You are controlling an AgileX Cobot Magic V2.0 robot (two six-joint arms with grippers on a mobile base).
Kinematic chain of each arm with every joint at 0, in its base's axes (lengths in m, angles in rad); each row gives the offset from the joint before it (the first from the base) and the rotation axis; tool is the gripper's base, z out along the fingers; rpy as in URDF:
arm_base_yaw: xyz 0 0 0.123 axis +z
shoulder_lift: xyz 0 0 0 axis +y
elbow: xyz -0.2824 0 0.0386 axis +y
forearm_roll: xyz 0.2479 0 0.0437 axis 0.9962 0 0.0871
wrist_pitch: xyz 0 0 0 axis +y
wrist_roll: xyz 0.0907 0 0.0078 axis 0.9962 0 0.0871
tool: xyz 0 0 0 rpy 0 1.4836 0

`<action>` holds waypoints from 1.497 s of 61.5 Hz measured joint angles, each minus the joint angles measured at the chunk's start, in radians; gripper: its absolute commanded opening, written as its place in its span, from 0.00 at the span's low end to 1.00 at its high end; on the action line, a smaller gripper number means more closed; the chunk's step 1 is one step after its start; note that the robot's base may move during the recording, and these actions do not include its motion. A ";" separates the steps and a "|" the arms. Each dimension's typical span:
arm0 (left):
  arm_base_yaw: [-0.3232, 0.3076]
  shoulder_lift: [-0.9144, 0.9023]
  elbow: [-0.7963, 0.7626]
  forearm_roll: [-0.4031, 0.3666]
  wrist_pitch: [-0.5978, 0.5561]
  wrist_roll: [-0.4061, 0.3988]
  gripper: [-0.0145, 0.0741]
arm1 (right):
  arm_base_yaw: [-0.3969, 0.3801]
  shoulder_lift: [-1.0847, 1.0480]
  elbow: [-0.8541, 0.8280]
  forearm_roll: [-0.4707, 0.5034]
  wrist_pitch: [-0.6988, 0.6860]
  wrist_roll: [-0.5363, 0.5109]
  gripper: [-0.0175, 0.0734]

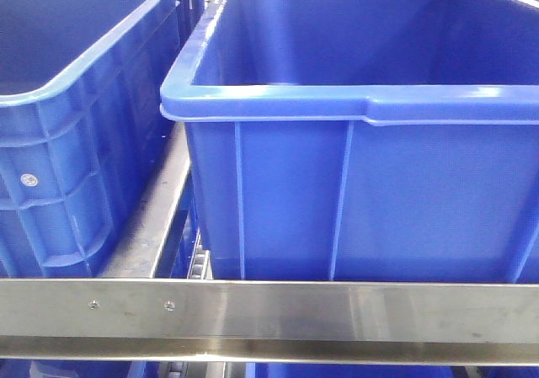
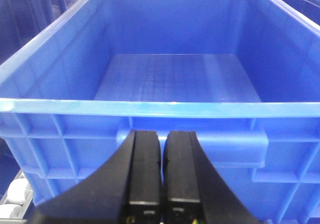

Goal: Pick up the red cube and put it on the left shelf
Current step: 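Extend the right gripper with the red cube into the blue crate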

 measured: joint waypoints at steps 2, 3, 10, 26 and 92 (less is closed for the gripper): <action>0.000 0.000 0.000 0.000 0.000 0.000 0.28 | 0.000 0.000 0.000 0.000 0.000 0.000 0.24; 0.000 0.000 0.000 0.000 0.000 0.000 0.28 | 0.000 0.000 0.000 0.000 0.000 0.000 0.24; 0.000 0.000 0.000 0.000 0.000 0.000 0.28 | 0.000 0.000 0.000 0.000 0.000 0.000 0.24; 0.000 0.000 0.000 0.000 0.000 0.000 0.28 | 0.000 0.000 0.000 0.000 0.000 0.000 0.24; 0.000 0.000 0.000 0.000 0.000 0.000 0.28 | 0.000 1.299 -0.819 0.016 0.191 0.022 0.24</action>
